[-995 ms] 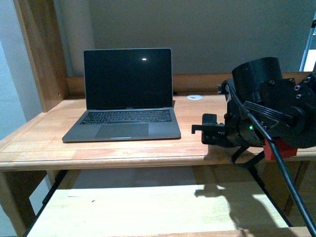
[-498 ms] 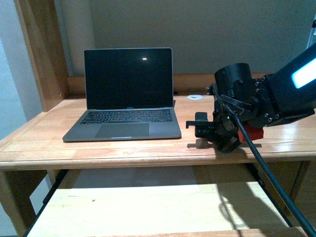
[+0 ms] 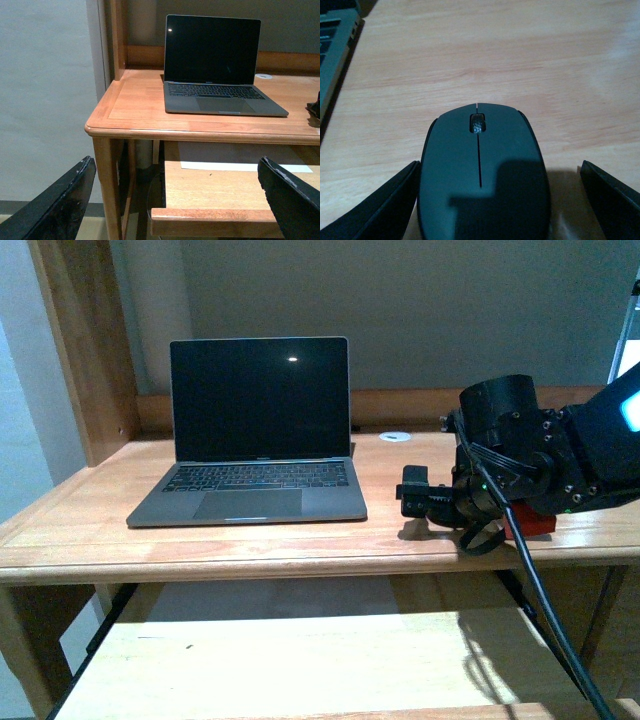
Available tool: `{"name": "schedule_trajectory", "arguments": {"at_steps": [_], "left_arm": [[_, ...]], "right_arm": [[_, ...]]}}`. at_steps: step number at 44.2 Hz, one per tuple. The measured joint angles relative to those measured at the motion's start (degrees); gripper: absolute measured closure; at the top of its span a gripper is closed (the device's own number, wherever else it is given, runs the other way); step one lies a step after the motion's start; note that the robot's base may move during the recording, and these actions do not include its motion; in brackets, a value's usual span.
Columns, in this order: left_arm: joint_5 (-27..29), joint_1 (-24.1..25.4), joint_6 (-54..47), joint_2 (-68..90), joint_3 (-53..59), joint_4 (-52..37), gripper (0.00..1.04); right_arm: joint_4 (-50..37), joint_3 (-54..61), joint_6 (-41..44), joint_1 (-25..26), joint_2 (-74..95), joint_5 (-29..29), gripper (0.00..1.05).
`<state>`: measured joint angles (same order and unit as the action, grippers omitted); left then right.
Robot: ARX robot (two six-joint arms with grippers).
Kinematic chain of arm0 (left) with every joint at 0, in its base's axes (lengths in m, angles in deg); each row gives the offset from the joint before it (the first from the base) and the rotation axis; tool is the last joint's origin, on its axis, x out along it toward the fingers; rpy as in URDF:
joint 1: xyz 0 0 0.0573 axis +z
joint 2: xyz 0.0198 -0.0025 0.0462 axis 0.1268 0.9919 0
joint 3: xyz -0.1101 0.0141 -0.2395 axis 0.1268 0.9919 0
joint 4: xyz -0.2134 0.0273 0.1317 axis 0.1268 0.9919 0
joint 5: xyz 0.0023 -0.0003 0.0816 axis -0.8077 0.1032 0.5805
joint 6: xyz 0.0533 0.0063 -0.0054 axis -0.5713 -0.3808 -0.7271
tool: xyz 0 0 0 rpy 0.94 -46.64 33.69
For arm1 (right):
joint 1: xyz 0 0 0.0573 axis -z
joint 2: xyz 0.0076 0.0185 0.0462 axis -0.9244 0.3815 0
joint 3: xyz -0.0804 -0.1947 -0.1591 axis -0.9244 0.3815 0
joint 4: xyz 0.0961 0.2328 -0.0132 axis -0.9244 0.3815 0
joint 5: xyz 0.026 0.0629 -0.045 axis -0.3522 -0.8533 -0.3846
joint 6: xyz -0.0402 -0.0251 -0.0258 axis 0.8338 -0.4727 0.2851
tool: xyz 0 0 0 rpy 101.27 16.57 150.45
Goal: Place mouse
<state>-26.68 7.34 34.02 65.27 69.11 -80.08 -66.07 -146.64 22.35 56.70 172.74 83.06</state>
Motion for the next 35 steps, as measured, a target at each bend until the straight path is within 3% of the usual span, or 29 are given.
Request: {"name": "schedule_trajectory", "arguments": {"at_steps": [11, 16, 18, 23, 35], "left_arm": [[0.0, 0.0, 0.0, 0.0, 0.0, 0.02, 0.07], [-0.02, 0.0, 0.0, 0.0, 0.0, -0.02, 0.07], [-0.07, -0.02, 0.0, 0.0, 0.0, 0.0, 0.07], [0.07, 0.04, 0.0, 0.0, 0.0, 0.02, 0.07], [-0.02, 0.0, 0.0, 0.0, 0.0, 0.04, 0.07]], "right_arm": [[-13.7, 17.79, -0.24, -1.95, -16.06, -1.07, 0.07], [-16.63, 19.5, 0.04, -2.58, -19.1, -1.07, 0.07], [-25.53, 21.97, 1.84, -2.49, -19.04, 0.02, 0.14], [-35.52, 29.79, 6.25, -1.6, -20.0, -0.24, 0.27], [-49.94, 53.44, 11.56, 3.32, -31.45, -2.23, 0.69]]}}
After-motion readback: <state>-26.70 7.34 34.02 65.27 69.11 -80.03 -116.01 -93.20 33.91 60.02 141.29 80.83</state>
